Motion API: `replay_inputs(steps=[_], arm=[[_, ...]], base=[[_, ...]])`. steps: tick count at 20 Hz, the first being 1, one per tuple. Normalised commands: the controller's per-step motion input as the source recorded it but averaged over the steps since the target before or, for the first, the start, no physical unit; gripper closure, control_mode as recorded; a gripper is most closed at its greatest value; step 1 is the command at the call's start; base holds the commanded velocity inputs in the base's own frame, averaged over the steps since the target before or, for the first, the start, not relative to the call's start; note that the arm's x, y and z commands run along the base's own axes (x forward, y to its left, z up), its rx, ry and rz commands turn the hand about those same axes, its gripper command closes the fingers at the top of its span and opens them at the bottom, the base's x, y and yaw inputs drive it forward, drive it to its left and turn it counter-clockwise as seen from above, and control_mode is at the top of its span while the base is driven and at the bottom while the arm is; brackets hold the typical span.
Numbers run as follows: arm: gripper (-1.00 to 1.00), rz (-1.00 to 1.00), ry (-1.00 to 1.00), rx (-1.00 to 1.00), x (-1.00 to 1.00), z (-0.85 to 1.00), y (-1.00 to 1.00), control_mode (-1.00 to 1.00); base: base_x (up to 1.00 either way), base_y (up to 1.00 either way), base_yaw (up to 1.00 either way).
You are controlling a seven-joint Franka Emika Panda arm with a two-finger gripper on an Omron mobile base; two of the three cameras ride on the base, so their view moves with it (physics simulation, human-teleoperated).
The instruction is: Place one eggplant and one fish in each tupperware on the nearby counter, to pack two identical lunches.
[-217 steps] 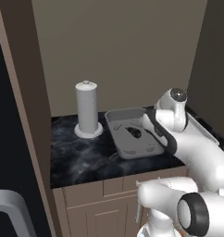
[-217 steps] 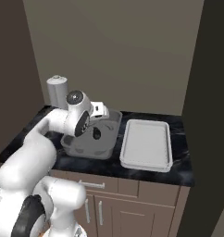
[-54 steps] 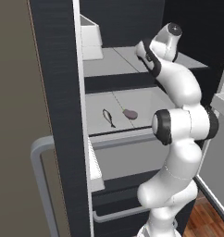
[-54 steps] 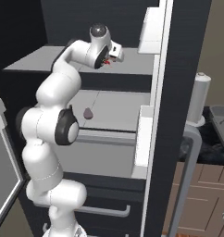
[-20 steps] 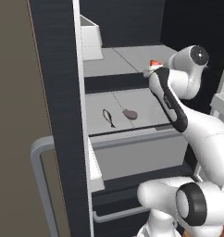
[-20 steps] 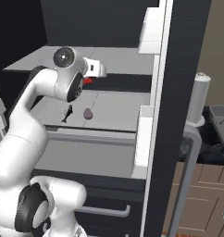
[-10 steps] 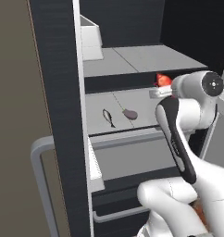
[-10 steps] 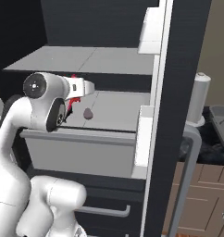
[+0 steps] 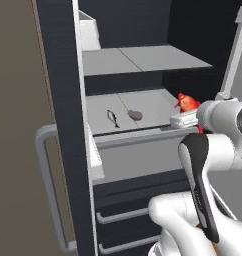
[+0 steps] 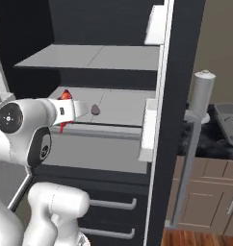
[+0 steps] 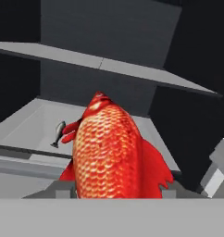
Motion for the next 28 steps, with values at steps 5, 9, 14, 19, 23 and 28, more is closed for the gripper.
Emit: replay_inputs(steps=[5,9,14,19,23,28], arm=[[1.00,0.00,0.00,0.00,0.00,0.00,0.00,1.00],[1.00,0.00,0.00,0.00,0.00,0.00,0.00,1.00],[1.00,0.00,0.00,0.00,0.00,0.00,0.00,1.00],[1.00,0.00,0.00,0.00,0.00,0.00,0.00,1.00],[1.00,0.00,0.00,0.00,0.00,0.00,0.00,1.00],[1.00,0.00,0.00,0.00,0.00,0.00,0.00,1.00]], base=[[-1.00,-0.53,0.00],[-1.00,-0.86,0.00],[-0.94,-1.00,0.00],[-0.64,-1.00,0.00],[-0.14,-1.00,0.00],[0.19,-0.99,0.00]])
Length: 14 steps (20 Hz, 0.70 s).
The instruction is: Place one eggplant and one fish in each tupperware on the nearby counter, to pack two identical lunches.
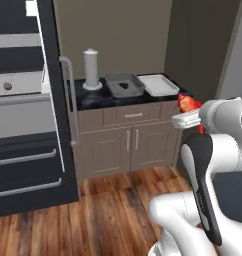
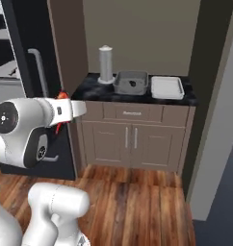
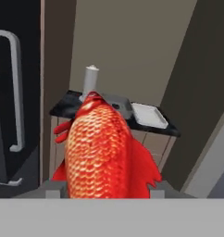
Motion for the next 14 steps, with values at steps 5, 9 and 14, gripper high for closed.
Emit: replay_inputs(steps=[5,9,14], arm=[[1.00,0.00,0.00,0.00,0.00,0.00,0.00,1.00],[1.00,0.00,0.00,0.00,0.00,0.00,0.00,1.00],[1.00,0.00,0.00,0.00,0.00,0.00,0.00,1.00]], base=[[0.73,-0.62,0.00],[1.00,-0.01,0.00],[1.00,0.11,-0.01]])
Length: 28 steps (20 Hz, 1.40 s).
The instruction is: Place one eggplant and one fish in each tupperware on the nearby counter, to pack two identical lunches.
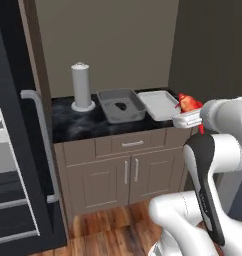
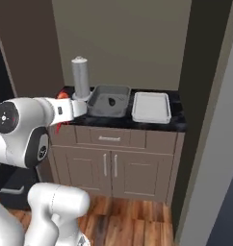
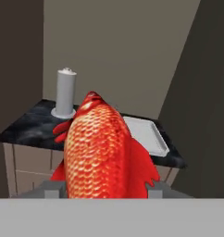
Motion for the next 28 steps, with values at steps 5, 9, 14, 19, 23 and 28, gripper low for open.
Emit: replay_inputs(steps=[5,9,14,19,23,28], arm=[[1.00,0.00,0.00,0.00,0.00,0.00,0.00,1.00],[1.00,0.00,0.00,0.00,0.00,0.00,0.00,1.00],[1.00,0.00,0.00,0.00,0.00,0.00,0.00,1.00],[1.00,0.00,0.22,0.00,0.34,-0.74,0.10,-1.00],[1.00,0.00,0.28,0.00,0.27,-1.00,0.13,-1.00],[1.00,0.00,0.27,0.00,0.37,-0.84,0.17,-1.00]], base=[[1.00,0.04,0.00],[1.00,0.17,0.00],[0.89,0.13,0.00],[0.15,0.04,0.00],[0.00,0.00,0.00],[0.00,0.00,0.00]])
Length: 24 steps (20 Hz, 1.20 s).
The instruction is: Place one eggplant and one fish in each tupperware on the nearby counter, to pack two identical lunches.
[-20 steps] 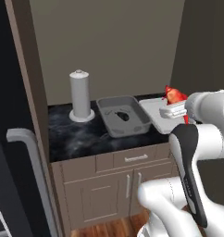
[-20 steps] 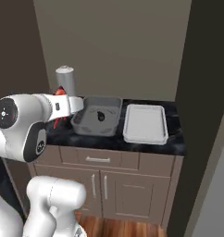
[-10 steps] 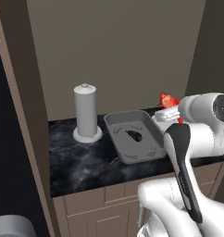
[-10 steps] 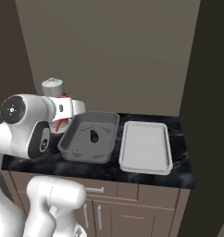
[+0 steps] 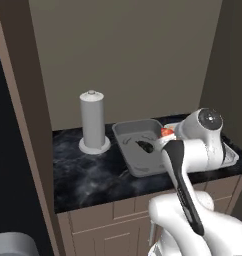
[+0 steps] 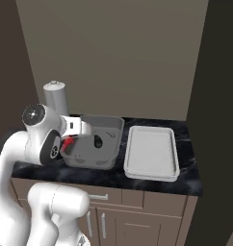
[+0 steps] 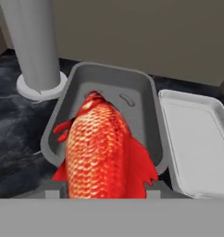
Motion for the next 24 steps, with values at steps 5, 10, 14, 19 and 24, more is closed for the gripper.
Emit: replay_inputs(steps=[5,10,14,19,24], arm=[[1.00,0.00,0.29,0.02,0.55,-0.58,0.31,-1.00],[1.00,0.00,0.15,0.04,0.82,-0.27,0.04,-1.00],[1.00,0.00,0.08,0.00,0.90,-0.24,0.00,-1.00],[1.00,0.00,0.05,0.00,0.70,-0.34,0.04,-1.00],[1.00,-0.01,0.00,0.00,0.56,-0.37,0.12,-1.00]], base=[[0.00,0.00,0.00],[0.00,0.00,0.00],[0.00,0.00,0.00],[0.00,0.00,0.00],[0.00,0.00,0.00]])
